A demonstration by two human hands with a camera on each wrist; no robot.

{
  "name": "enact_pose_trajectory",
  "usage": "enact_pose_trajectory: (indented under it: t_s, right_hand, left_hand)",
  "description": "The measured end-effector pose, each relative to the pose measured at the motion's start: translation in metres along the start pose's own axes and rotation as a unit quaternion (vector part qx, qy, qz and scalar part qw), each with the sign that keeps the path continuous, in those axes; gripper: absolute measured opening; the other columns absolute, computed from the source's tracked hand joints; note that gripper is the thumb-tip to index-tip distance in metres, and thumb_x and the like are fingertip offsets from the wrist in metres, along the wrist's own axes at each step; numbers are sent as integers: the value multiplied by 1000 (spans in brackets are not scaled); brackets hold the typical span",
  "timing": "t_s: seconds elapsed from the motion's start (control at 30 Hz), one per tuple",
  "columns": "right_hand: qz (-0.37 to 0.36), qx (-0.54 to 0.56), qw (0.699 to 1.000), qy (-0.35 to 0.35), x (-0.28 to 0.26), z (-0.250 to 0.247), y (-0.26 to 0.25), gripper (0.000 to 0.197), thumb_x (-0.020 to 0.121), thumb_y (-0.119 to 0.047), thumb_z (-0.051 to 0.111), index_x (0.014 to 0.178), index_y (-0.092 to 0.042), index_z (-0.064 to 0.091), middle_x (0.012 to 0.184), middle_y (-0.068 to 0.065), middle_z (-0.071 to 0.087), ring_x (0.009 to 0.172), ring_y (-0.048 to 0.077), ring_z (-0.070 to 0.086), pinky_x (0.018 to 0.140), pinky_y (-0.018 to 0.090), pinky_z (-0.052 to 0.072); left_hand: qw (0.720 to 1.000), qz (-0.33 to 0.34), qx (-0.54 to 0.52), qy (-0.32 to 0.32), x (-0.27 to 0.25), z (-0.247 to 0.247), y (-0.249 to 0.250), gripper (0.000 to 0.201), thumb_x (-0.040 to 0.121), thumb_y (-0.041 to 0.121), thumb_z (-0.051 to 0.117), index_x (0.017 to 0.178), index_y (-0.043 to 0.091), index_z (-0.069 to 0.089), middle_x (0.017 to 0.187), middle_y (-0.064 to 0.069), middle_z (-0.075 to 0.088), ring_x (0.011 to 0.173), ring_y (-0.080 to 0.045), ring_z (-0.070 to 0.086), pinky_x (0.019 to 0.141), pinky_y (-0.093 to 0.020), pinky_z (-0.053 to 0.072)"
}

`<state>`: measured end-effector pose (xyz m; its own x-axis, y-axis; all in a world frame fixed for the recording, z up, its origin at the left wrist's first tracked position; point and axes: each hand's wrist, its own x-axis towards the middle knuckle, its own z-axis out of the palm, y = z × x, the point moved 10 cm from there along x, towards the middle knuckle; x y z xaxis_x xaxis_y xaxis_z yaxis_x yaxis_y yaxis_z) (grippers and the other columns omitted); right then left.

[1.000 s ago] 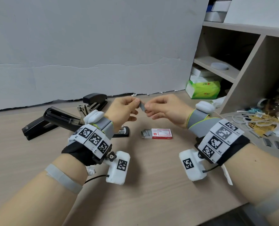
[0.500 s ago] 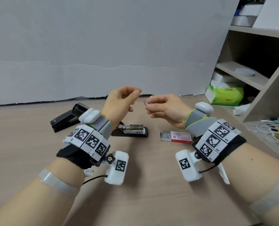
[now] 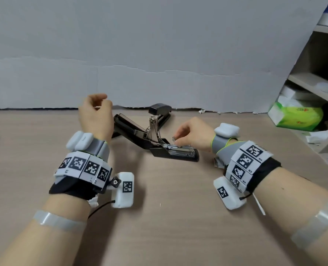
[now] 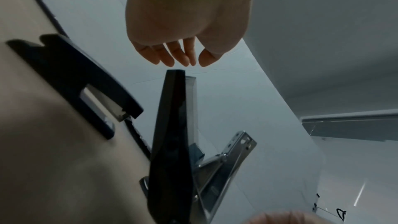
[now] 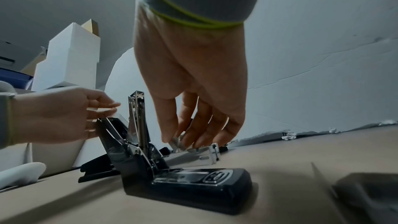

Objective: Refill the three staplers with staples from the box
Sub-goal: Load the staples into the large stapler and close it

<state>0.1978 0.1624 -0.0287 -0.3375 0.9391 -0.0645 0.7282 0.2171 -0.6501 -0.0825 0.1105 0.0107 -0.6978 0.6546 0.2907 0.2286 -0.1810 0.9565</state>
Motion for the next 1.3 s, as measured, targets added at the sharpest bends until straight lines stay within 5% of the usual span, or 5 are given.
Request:
enact_pose_trajectory:
  t_s: [0.3,0.6,0.9,1.03,1.3]
  right_hand:
    - [-6,-42,999,-28,6,7,-3,11,75,-10,79,78,-18,73,70,-5,66,68,14,61,70,26,51]
    - [-8,-73,997,-32,11,12,-2,17,73,-15,79,67,-26,68,70,-11,67,70,13,63,76,31,53]
    - [-12,-112,993,-35,8,16,-4,11,76,-13,77,75,-23,72,66,-17,62,67,10,61,66,24,49]
    - [-9,-125,991,-37,9,16,-4,17,76,-16,78,68,-28,69,67,-17,63,71,13,63,70,25,51]
    - [-21,-154,987,-34,6,15,-7,9,76,-19,78,85,-19,77,74,-11,66,79,16,67,73,27,52]
  left_hand:
    - [978,-149,-97,-111,-18,37,-42,15,82,27,56,95,22,62,89,1,72,85,-22,68,94,-47,54]
    - [962,-164,-162,-144,-28,47,-35,13,87,7,50,85,7,63,71,-11,64,66,-28,64,71,-33,54]
    - [963,-162,-154,-147,-26,49,-35,15,87,7,50,81,10,64,65,-7,62,63,-27,61,71,-36,54]
    - [963,-162,-158,-146,-25,49,-35,16,88,7,49,82,10,64,65,-7,62,62,-27,61,72,-36,54]
    - [961,-162,-167,-146,-21,50,-38,11,88,8,53,83,11,63,65,-7,61,58,-25,61,70,-35,54]
